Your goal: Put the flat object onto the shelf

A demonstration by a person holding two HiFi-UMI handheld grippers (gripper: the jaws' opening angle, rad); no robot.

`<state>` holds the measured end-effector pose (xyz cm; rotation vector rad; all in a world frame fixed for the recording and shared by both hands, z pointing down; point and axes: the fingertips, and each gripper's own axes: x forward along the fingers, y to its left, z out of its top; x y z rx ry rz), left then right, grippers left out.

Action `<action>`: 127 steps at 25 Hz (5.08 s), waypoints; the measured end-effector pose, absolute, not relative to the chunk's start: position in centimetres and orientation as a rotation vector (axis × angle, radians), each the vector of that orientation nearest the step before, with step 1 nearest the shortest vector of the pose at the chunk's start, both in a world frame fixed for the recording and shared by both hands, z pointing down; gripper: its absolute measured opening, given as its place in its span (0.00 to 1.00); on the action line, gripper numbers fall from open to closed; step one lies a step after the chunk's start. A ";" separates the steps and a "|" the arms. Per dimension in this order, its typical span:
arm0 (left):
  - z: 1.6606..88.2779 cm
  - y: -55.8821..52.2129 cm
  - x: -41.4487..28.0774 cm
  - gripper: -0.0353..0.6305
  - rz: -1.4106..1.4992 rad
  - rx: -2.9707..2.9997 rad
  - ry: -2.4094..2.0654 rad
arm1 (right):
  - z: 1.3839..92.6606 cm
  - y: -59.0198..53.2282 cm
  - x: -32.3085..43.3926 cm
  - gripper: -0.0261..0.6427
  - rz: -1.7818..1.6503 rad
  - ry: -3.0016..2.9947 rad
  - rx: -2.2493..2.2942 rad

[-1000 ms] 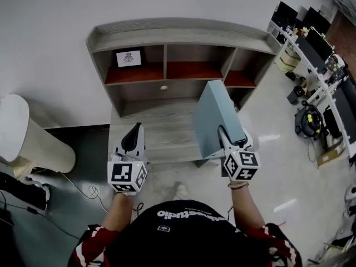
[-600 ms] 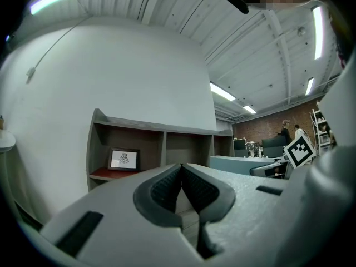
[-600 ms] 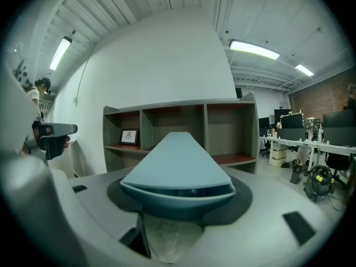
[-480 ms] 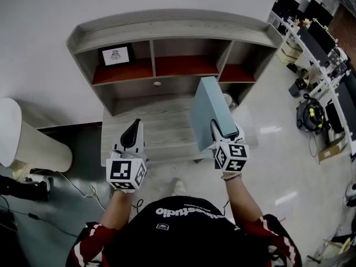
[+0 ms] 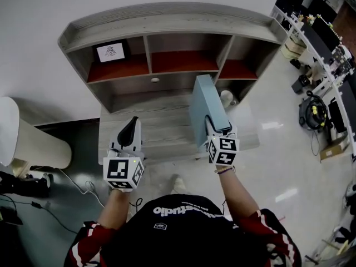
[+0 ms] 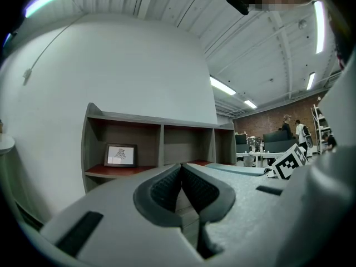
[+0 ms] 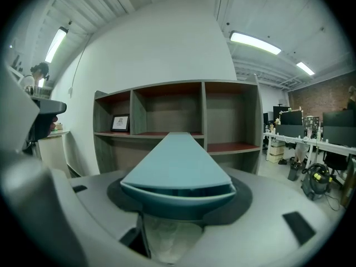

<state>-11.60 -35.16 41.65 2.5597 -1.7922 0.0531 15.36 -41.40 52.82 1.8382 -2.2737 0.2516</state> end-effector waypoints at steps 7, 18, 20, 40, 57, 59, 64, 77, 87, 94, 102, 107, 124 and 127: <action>42.4 -35.7 -11.8 0.06 0.074 2.534 -1.806 | 54.8 -43.3 15.2 0.45 0.273 -2.242 1.839; 43.1 -36.5 -13.0 0.06 0.099 2.488 -1.853 | 56.1 -47.1 14.7 0.45 0.290 -2.215 1.876; 43.2 -36.7 -13.1 0.06 0.102 2.481 -1.860 | 56.3 -47.9 14.6 0.45 0.287 -2.213 1.881; 44.3 -39.7 -14.4 0.06 0.097 2.413 -1.906 | 56.8 -54.0 13.7 0.45 0.240 -2.176 1.941; 44.8 -41.5 -15.4 0.06 0.112 2.393 -1.912 | 56.8 -56.5 12.7 0.47 0.189 -2.183 1.952; 44.7 -41.5 -15.3 0.06 0.112 2.396 -1.908 | 56.9 -56.6 12.5 0.49 0.170 -2.186 1.935; 44.6 -41.1 -15.3 0.06 0.111 2.395 -1.905 | 57.3 -56.4 12.2 0.58 0.174 -2.204 1.885; 43.8 -37.8 -15.4 0.06 0.113 2.424 -1.874 | 56.5 -52.1 13.0 0.60 0.202 -2.220 1.892; 42.5 -33.8 -17.3 0.06 0.080 2.456 -1.863 | 55.5 -47.0 13.1 0.60 0.206 -2.178 1.930; 41.9 -29.7 -20.1 0.06 0.041 2.458 -1.872 | 53.0 -42.3 11.2 0.59 0.175 -2.207 1.932; 41.0 -24.3 -23.4 0.06 -0.017 2.462 -1.872 | 49.3 -34.5 6.5 0.58 0.144 -2.294 1.860; 40.4 -22.1 -24.2 0.06 -0.044 2.482 -1.852 | 47.6 -30.0 4.5 0.58 0.159 -2.342 1.821; 37.0 -19.8 -19.2 0.06 -0.074 2.502 -1.898 | 39.9 -22.9 8.7 0.46 0.094 -2.526 1.781; 36.6 -19.7 -17.8 0.06 -0.080 2.501 -1.898 | 38.8 -22.6 10.1 0.41 0.069 -2.552 1.779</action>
